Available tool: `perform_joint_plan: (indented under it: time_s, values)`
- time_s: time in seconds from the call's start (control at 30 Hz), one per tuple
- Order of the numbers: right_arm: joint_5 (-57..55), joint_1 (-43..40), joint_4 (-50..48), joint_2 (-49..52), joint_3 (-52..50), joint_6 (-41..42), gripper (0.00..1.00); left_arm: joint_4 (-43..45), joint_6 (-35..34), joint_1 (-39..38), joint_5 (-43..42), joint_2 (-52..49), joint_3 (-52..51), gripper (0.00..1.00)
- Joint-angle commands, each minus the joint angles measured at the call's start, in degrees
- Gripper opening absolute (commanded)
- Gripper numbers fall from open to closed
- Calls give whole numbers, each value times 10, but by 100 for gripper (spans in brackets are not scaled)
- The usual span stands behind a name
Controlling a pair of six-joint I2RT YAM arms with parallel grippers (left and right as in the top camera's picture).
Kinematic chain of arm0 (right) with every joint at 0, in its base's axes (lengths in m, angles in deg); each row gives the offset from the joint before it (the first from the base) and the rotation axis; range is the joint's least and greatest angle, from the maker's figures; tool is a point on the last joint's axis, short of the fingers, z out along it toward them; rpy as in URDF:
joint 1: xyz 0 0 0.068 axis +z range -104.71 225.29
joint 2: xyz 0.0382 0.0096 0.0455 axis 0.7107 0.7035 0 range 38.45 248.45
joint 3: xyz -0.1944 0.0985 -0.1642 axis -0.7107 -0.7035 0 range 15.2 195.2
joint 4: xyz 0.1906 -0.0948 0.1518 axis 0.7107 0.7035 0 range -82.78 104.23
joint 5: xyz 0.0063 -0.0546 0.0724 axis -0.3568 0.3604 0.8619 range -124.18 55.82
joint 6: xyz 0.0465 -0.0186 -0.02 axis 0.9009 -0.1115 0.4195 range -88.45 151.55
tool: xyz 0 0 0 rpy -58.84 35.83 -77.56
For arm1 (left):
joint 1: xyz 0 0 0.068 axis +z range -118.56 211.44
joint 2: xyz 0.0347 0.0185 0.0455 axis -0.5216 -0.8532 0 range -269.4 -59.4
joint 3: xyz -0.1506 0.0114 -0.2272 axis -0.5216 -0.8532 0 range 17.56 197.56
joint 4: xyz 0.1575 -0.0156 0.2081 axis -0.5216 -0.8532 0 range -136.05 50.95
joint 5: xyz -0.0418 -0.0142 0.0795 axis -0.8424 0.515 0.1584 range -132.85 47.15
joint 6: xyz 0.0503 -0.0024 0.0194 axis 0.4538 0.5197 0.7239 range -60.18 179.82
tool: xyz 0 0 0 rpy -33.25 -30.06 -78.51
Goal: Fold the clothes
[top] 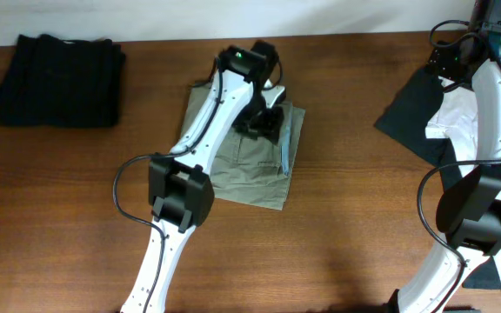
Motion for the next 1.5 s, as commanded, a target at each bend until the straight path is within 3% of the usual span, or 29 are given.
perform_joint_plan:
  time_s: [0.0, 0.03, 0.2, 0.27, 0.4, 0.57, 0.67, 0.73, 0.8, 0.87, 0.97, 1.07, 1.13, 1.23, 1.33, 1.47]
  values:
    - [-9, 2, -1, -8, 6, -2, 99, 21, 3, 15, 6, -3, 52, 5]
    - [-9, 2, -1, -8, 6, -2, 99, 33, -10, 16, 6, -7, 44, 1]
    - [-9, 2, -1, -8, 6, -1, 99, 87, -41, -1, 6, -53, 20, 1]
    - [-9, 2, -1, -8, 6, -1, 99, 157, -43, -3, 6, -75, 20, 1]
    - [-9, 2, -1, -8, 6, -2, 99, 225, -110, -4, 2, -108, 20, 1]
    - [-9, 2, -1, -8, 6, -1, 99, 223, -109, -24, -96, -138, 24, 1]
    - [-9, 2, -1, -8, 6, -1, 99, 186, -69, -17, -120, -73, 61, 0]
    - [-9, 2, -1, -8, 6, -1, 99, 114, -46, -6, -102, -6, 80, 1]
    - [-9, 2, -1, -8, 6, -1, 99, 14, -46, 6, -15, 50, 80, 1]
    - [-9, 2, -1, -8, 6, -2, 99, -63, -45, 16, 85, 67, 79, 9]
    - [-9, 2, -1, -8, 6, -2, 99, -63, -36, 16, 29, 61, 26, 11]
    - [-9, 2, -1, -7, 6, -1, 99, -60, -35, 7, 26, 61, -69, 6]
    - [-9, 2, -1, -8, 6, -2, 99, -19, -31, -8, 25, 61, -159, 6]
    - [-9, 2, -1, -8, 6, -2, 99, 81, -30, -28, -55, 61, -281, 6]
    - [-9, 2, -1, -8, 6, -2, 99, 127, -22, -50, -113, 61, -344, 6]
    - [-9, 2, -1, -7, 6, -2, 99, 135, -18, -68, -120, 61, -345, 5]
